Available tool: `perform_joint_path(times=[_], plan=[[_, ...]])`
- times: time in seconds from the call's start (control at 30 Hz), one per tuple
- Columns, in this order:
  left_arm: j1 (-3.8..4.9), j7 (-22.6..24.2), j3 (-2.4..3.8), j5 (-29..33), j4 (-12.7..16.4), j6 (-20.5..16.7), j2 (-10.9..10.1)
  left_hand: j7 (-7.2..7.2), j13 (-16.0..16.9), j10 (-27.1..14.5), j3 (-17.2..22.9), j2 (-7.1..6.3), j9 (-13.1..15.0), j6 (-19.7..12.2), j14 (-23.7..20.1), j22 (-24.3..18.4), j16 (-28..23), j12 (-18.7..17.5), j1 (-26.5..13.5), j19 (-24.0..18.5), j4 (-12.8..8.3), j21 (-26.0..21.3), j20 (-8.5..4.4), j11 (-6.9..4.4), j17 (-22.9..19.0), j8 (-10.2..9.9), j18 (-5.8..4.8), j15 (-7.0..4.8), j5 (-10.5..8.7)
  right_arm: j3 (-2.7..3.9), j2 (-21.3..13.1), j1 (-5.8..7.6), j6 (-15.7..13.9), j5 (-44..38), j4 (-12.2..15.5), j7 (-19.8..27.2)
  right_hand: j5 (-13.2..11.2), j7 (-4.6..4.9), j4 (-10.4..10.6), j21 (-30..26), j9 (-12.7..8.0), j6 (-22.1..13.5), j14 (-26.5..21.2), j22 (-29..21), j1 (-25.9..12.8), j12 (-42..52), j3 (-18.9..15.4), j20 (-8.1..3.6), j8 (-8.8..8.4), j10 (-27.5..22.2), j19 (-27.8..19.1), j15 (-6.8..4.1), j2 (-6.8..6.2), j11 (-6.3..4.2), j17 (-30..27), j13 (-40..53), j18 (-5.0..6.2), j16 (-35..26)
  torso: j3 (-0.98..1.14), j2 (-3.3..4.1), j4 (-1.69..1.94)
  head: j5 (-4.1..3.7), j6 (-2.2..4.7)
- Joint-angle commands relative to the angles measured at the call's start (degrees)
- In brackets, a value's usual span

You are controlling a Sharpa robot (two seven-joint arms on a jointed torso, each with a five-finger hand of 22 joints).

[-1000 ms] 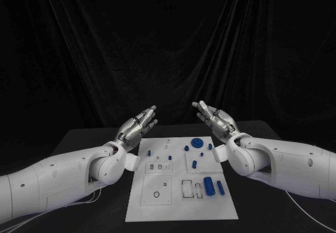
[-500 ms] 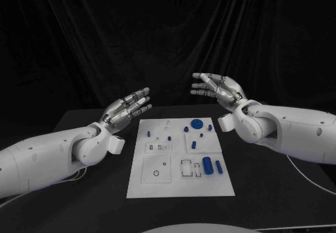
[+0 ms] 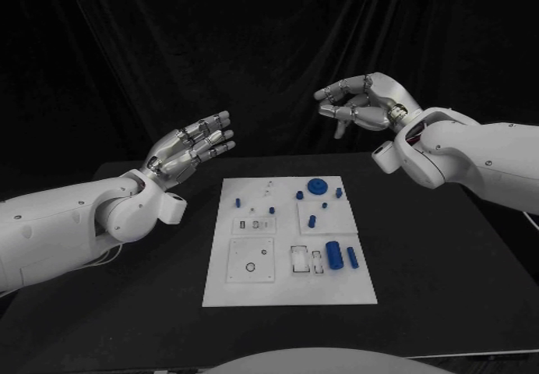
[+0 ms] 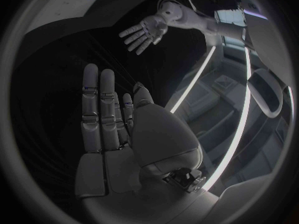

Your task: Assemble the parts on the task board

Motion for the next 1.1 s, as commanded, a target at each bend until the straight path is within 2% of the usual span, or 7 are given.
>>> perform_joint_path(times=[0.03, 0.13, 0.3, 0.53, 0.83, 0.97, 1.1], plan=[[0.69, 7.79, 0.06, -0.68, 0.22, -2.03, -0.20, 0.99, 0.68, 2.12, 0.57, -0.77, 0.38, 3.17, 2.51, 0.25, 2.66, 3.73, 0.26, 1.62, 0.97, 0.89, -0.13, 0.87, 0.43, 0.96, -0.86, 0.17, 0.68, 0.00, 0.09, 1.15, 0.08, -28.52, 0.48, -16.49, -1.63, 0.20, 1.17, 10.42, 0.02, 2.73, 2.86, 10.96, 0.27, -6.41, 0.89, -0.79, -2.07, 4.54, 1.88, -0.53, -1.68, -0.67, 11.00, 0.10, -0.64, 9.75, -0.45, 1.35, 0.27, -0.14, 0.26], [0.96, 9.31, 0.05, -0.69, 0.38, -3.45, -0.52, 2.10, 1.36, 5.49, 1.66, -1.84, 0.75, 7.15, 7.33, 0.58, 7.35, 8.89, 1.39, 3.88, 1.52, 2.01, -0.14, 0.58, 1.10, 2.27, -0.81, -0.19, 2.33, 0.00, 0.99, 1.69, 5.43, -35.97, 0.15, -21.73, -5.05, -0.79, 2.39, 36.86, 0.60, 6.03, 12.56, 46.06, -0.59, -10.39, 2.06, -1.76, -3.03, 8.00, 11.03, -1.08, -2.31, -1.08, 47.13, 0.20, -5.28, 33.50, -0.82, 2.89, 1.05, -0.95, 1.21], [1.30, 10.58, 0.05, -0.70, 1.15, -4.82, -1.06, 3.36, 1.75, 8.92, 3.21, -3.13, 1.01, 11.63, 11.51, 0.66, 11.51, 14.77, 2.45, 5.74, 3.11, 2.76, -0.18, -0.18, 1.34, 3.65, -0.65, -0.42, 3.40, 0.00, 2.83, 2.05, 13.88, -46.27, -0.68, -27.63, -6.08, -1.37, 2.40, 37.49, 0.26, 5.07, 10.44, 45.46, -2.29, -15.32, 2.75, -0.88, -6.19, 6.84, 7.42, -1.28, -5.74, -0.30, 43.38, 0.22, -4.65, 32.00, -1.08, 5.27, 1.46, -1.53, 2.97], [1.51, 9.76, 0.05, -0.70, 1.56, -3.77, -1.25, 3.81, 1.35, 7.77, 4.39, -3.08, 1.00, 12.29, 10.06, 0.44, 10.52, 14.36, 3.26, 5.30, 3.36, 2.38, -0.12, 0.19, 1.01, 3.77, -0.92, -0.17, 3.61, 0.00, 5.71, 0.81, 18.62, -52.90, -2.90, -30.71, 0.65, -1.52, 0.79, 35.71, 0.49, 3.83, 8.78, 42.32, -0.62, -17.20, 6.67, -2.10, -8.55, 4.76, 4.15, -2.59, -8.13, -0.82, 37.96, 0.87, -3.72, 29.06, -1.37, 7.59, 2.28, -2.30, 5.45], [1.55, 8.87, 0.05, -0.70, 1.13, -2.91, -0.83, 4.10, 1.26, 7.37, 5.00, -3.09, 1.09, 13.16, 9.61, 0.35, 10.31, 14.38, 3.64, 5.06, 3.39, 2.19, -0.15, 0.15, 0.97, 3.99, -1.02, -0.17, 3.74, 0.00, 7.35, -1.40, 18.09, -54.10, -4.25, -29.09, -1.09, -1.08, 1.93, 35.09, 1.20, 4.21, 8.90, 41.62, -2.93, -16.05, 8.53, -2.05, -8.81, 3.60, 3.27, -2.48, -10.40, -0.74, 38.70, 2.10, -3.52, 29.25, -1.33, 8.66, 2.92, -2.97, 5.61], [1.55, 8.64, 0.05, -0.70, 0.99, -2.57, -0.80, 4.38, 1.20, 7.03, 5.65, -3.13, 1.20, 14.18, 9.29, 0.30, 10.17, 14.39, 4.04, 4.97, 3.34, 2.09, -0.15, 0.08, 0.95, 4.30, -1.06, -0.20, 3.90, 0.00, 7.10, -1.94, 17.27, -54.22, -3.72, -27.77, 0.31, -0.66, 6.27, 30.85, 2.49, 0.91, 6.06, 36.39, -5.93, -11.62, 17.06, -0.95, -10.48, -5.99, -1.02, -1.27, -18.15, 0.56, 35.15, 6.41, -2.36, 27.53, -1.30, 8.93, 3.16, -3.07, 5.51], [1.56, 8.29, 0.05, -0.70, 0.81, -2.46, -1.01, 4.42, 1.17, 6.85, 5.95, -3.08, 1.22, 14.43, 9.19, 0.30, 10.16, 14.35, 4.18, 5.01, 3.34, 2.09, -0.14, 0.06, 0.95, 4.38, -1.07, -0.19, 3.93, 0.00, 6.60, -2.15, 14.58, -54.27, -2.98, -26.08, 0.57, -0.77, 6.50, 30.31, 3.42, -0.16, 5.60, 36.26, -8.00, -8.07, 17.11, -0.59, -10.57, -9.63, -1.42, -0.97, -19.97, 0.81, 35.14, 9.21, -2.21, 27.82, -1.47, 9.32, 3.33, -3.17, 5.51]])
